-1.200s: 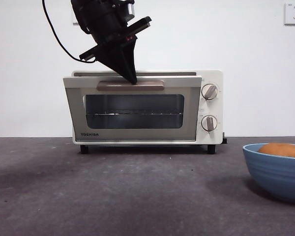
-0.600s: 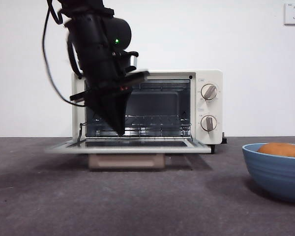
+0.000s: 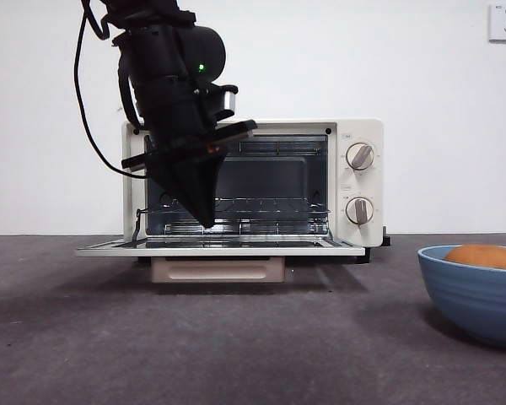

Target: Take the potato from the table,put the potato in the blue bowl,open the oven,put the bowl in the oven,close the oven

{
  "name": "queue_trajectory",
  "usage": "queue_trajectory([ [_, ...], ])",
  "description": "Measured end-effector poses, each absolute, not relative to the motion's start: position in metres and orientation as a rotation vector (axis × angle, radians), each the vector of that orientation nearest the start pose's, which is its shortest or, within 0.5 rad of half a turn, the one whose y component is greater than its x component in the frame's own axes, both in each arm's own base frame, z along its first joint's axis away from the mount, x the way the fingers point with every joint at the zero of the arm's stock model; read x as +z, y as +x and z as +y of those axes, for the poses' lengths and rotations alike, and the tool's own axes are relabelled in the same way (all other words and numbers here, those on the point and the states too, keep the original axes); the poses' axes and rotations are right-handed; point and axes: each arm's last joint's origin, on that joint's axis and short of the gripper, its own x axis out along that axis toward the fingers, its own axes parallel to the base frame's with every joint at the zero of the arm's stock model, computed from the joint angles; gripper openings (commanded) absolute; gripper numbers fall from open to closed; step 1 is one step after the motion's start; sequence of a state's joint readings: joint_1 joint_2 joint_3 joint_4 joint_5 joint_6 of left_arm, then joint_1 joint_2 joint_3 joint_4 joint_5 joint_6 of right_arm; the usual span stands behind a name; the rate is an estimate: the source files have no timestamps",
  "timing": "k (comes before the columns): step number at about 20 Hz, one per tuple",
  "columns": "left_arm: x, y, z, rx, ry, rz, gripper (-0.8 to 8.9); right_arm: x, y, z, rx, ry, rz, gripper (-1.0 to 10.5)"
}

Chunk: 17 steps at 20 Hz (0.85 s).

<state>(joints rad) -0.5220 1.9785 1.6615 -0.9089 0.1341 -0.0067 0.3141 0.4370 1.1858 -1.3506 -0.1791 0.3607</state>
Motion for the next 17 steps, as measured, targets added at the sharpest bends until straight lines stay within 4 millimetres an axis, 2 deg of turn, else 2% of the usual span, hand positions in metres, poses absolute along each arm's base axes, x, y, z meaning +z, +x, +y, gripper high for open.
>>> queue_trajectory([
  [2, 0.253, 0.344, -0.207, -0.582, 0.235, 1.181, -0.05, 0.371, -0.003, 0.005, 0.363, 0.301, 0.686, 0.0],
  [5, 0.306, 0.321, -0.195, -0.61, 0.212, 1.048, -0.05, 0.372, -0.001, 0.005, 0.371, 0.288, 0.691, -0.1],
  [8, 0.354, 0.29, -0.177, -0.623, 0.188, 0.932, -0.05, 0.373, 0.014, 0.01, 0.359, 0.278, 0.746, -0.1],
  [13, 0.416, 0.229, -0.141, -0.642, 0.16, 0.762, -0.05, 0.367, 0.073, 0.028, 0.263, 0.222, 0.959, 0.0],
  [16, 0.433, 0.195, -0.12, -0.622, 0.192, 0.751, -0.05, 0.355, 0.11, 0.038, 0.185, 0.137, 1.082, 0.1],
  [17, 0.436, 0.185, -0.113, -0.604, 0.208, 0.754, -0.05, 0.35, 0.123, 0.041, 0.165, 0.116, 1.112, 0.6],
])
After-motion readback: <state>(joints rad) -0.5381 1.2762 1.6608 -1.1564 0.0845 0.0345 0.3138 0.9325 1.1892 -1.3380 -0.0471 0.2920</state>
